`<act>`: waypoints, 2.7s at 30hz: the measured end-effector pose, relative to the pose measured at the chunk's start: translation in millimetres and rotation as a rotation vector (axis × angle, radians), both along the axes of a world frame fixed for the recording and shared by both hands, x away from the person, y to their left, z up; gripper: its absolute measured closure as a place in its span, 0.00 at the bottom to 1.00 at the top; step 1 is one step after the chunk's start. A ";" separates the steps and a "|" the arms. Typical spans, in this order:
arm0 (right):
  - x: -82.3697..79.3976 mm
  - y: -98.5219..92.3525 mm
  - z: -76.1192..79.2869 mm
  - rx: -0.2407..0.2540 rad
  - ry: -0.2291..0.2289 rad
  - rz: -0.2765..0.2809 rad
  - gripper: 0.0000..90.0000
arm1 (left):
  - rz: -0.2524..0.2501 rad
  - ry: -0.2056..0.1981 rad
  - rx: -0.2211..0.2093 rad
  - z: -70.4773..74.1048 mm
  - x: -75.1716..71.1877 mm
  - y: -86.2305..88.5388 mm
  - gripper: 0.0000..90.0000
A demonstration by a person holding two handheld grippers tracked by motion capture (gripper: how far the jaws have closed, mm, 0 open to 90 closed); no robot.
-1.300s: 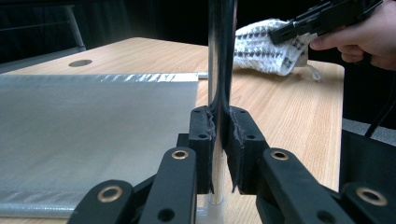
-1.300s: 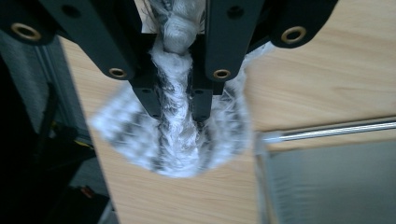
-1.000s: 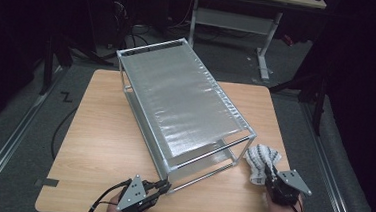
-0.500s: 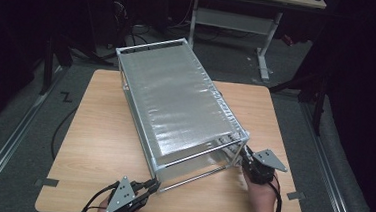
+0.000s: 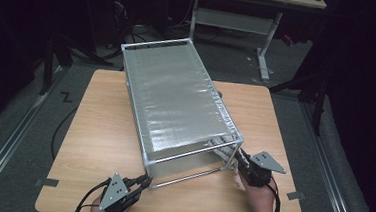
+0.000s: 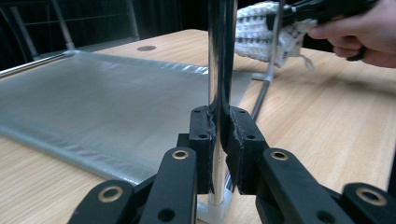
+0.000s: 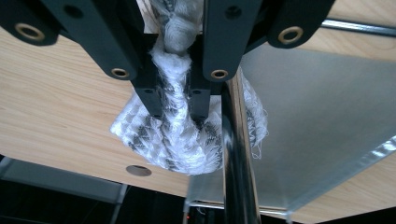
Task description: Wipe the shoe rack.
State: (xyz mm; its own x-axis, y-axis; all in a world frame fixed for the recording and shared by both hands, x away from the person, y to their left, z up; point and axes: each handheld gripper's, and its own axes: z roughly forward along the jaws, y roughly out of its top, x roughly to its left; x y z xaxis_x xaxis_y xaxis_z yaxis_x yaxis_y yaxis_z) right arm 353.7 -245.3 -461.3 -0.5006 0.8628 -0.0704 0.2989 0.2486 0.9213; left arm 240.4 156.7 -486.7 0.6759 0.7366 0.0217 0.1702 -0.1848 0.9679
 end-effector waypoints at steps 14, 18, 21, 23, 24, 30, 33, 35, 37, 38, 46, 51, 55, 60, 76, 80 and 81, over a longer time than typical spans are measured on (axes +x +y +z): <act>-30.6 1.9 -0.4 -0.007 0.007 -0.009 0.89 | 0.055 0.017 0.008 2.0 20.8 11.7 0.90; -40.4 -2.6 6.5 -0.014 -0.008 -0.093 0.89 | 0.045 0.029 0.015 3.7 21.8 12.3 0.90; -51.5 -6.8 17.1 0.002 -0.039 -0.135 0.89 | 0.023 0.043 0.025 6.0 23.9 14.0 0.90; -60.1 -6.4 26.0 0.005 -0.073 -0.142 0.89 | 0.019 0.044 0.026 6.3 24.7 13.7 0.90; -64.5 -5.6 30.7 0.004 -0.092 -0.148 0.89 | 0.018 0.042 0.024 5.9 24.8 13.7 0.90; -83.0 1.8 46.7 0.012 -0.143 -0.100 0.89 | 0.018 0.035 0.008 3.7 24.6 14.1 0.90; -83.9 8.9 41.4 -0.025 -0.131 -0.069 0.89 | 0.009 0.038 0.003 3.6 25.7 15.1 0.90; -82.3 11.8 35.2 -0.042 -0.104 -0.049 0.89 | 0.003 0.047 0.002 4.1 26.7 16.2 0.90; -79.1 13.7 26.8 -0.057 -0.068 -0.035 0.89 | -0.001 0.049 0.002 4.3 27.5 16.7 0.90; -77.1 14.0 21.8 -0.060 -0.050 -0.028 0.89 | -0.003 0.048 0.000 4.1 27.9 17.0 0.90; -56.4 6.9 -16.2 -0.065 0.148 -0.004 0.89 | -0.011 0.037 0.003 2.8 28.4 17.5 0.90; -51.1 3.9 -23.1 -0.051 0.191 -0.004 0.89 | -0.011 0.032 0.006 2.4 28.2 17.5 0.90; -53.0 5.7 -19.5 -0.053 0.177 -0.003 0.89 | -0.009 0.033 0.005 2.2 28.2 17.9 0.90; -57.0 6.8 -9.6 -0.058 0.132 0.002 0.88 | -0.007 0.028 0.010 2.1 27.9 17.7 0.90; -77.2 5.3 50.5 0.025 -0.102 -0.004 0.88 | -0.007 0.015 0.025 1.5 27.3 17.5 0.90; -82.8 5.2 60.8 0.034 -0.143 -0.003 0.89 | -0.008 0.015 0.024 1.4 27.4 17.6 0.90; -83.4 5.6 61.3 0.033 -0.146 -0.001 0.89 | -0.008 0.015 0.024 1.3 27.4 17.6 0.90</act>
